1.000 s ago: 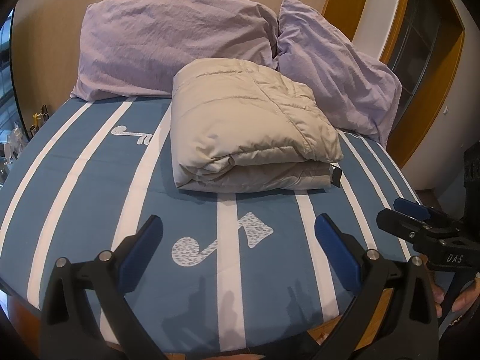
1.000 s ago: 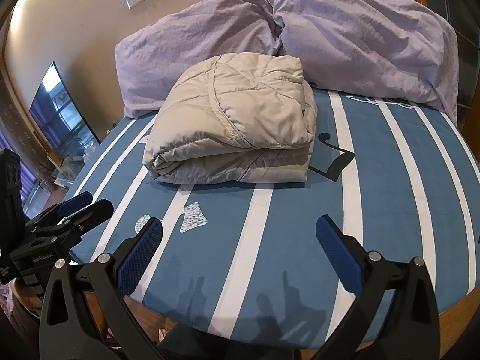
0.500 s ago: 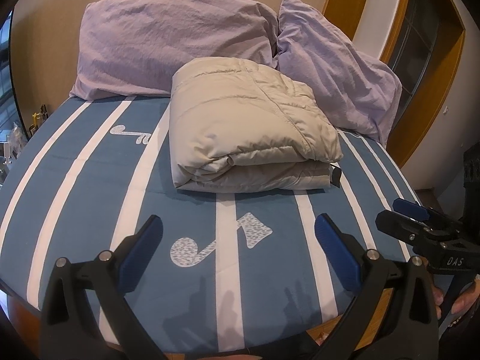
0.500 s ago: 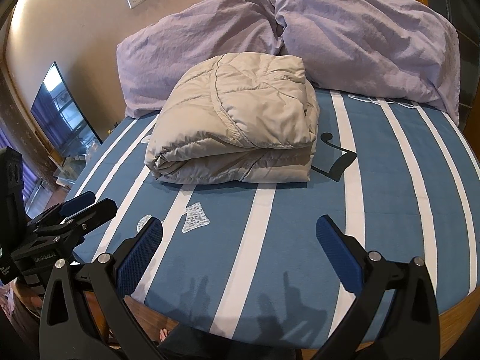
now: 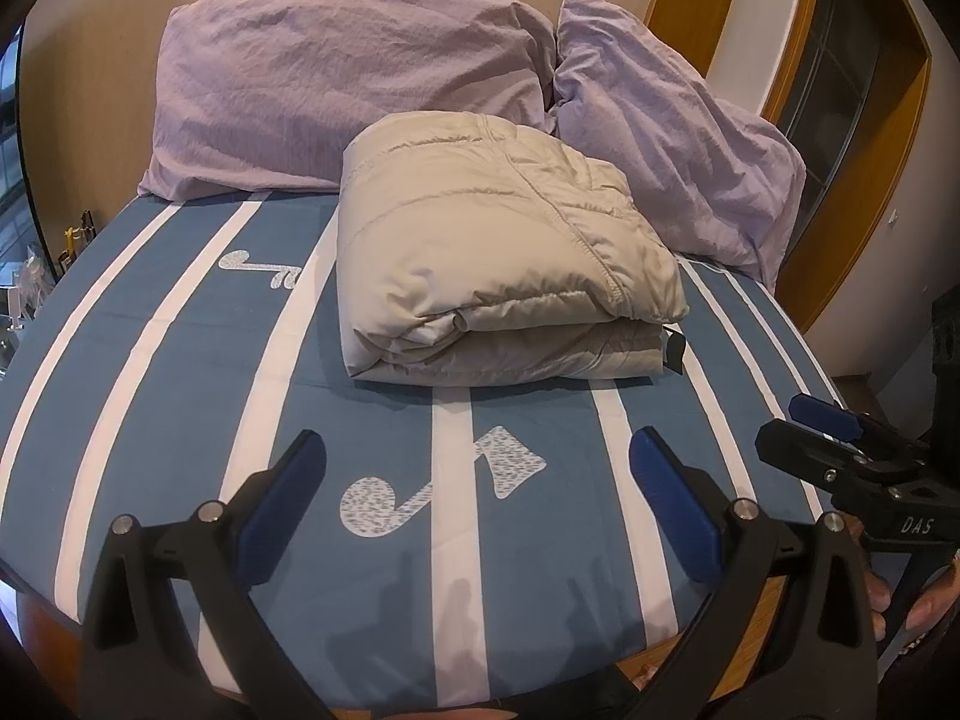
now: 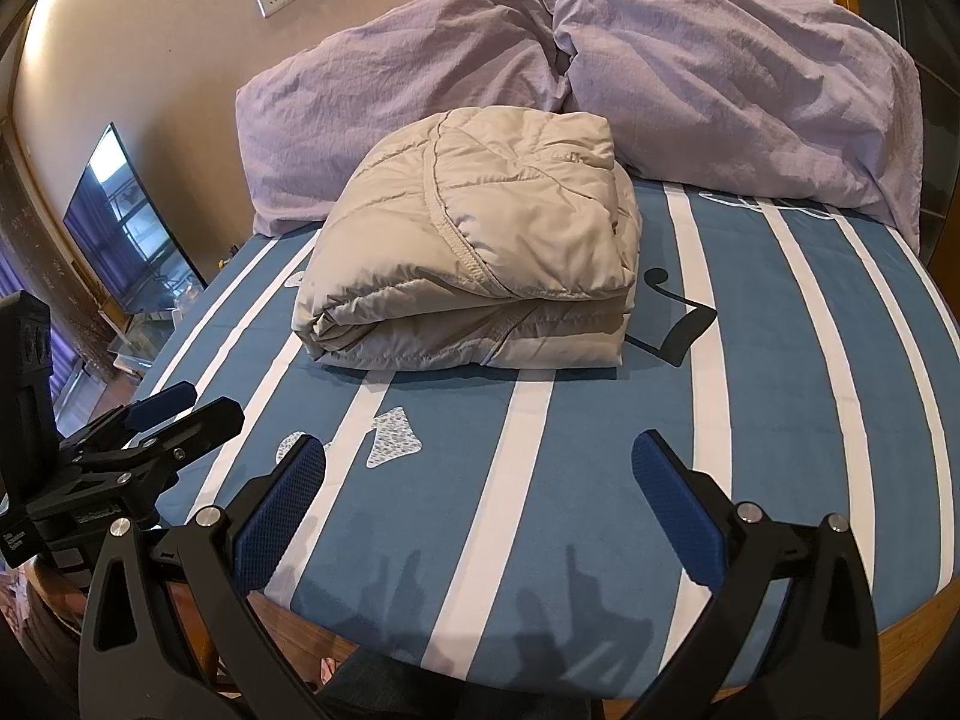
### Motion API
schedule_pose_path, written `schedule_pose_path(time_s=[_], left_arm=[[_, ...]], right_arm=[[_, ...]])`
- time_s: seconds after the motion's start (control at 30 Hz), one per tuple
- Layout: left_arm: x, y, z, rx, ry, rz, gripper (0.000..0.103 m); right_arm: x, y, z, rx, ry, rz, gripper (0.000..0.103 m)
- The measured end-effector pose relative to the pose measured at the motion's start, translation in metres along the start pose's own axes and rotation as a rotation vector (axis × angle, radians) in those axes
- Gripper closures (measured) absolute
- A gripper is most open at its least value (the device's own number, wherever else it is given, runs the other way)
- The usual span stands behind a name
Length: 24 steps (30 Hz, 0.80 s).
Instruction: Fold large clothes
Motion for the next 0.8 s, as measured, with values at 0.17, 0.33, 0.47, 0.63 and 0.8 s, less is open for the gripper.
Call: schedule_pose_path(time_s=[0.17, 0.33, 0.47, 0.63, 0.8], left_arm=[[0.0003, -0.0004, 0.0027, -0.001, 0.001, 0.002, 0.002], [0.0004, -0.0008, 0.0038, 0.0, 0.002, 0.003, 0.002], [0.0002, -0.0016, 0.0048, -0.001, 0.003, 0.003, 0.002], [0.0004, -0.0032, 0.0075, 0.0, 0.007, 0.005, 0.002], [-0.0006, -0.0035, 0.0098, 0.001, 0.01, 0.009, 0.002]], right_arm=[[0.0, 0.0005, 0.0001, 0.0, 0.001, 0.001, 0.001], [-0.0004, -0.0005, 0.0004, 0.001, 0.0, 0.0, 0.001], [-0.0002, 0.0002, 0.0004, 0.0, 0.0, 0.001, 0.001], [-0.0011, 0.0005, 0.0019, 0.002, 0.003, 0.003, 0.001], [-0.0014, 0.0004, 0.0023, 0.001, 0.004, 0.002, 0.001]])
Point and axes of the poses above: each gripper's, at about its wrist camera, not at the fingertips, and z roughly the way its jaws point, y to its left, x to its underside, the point moved 1 cm from there along z, roughly the way its jaws point, and after that the axes turned 7 degrees about z, right-handed, at the moved point
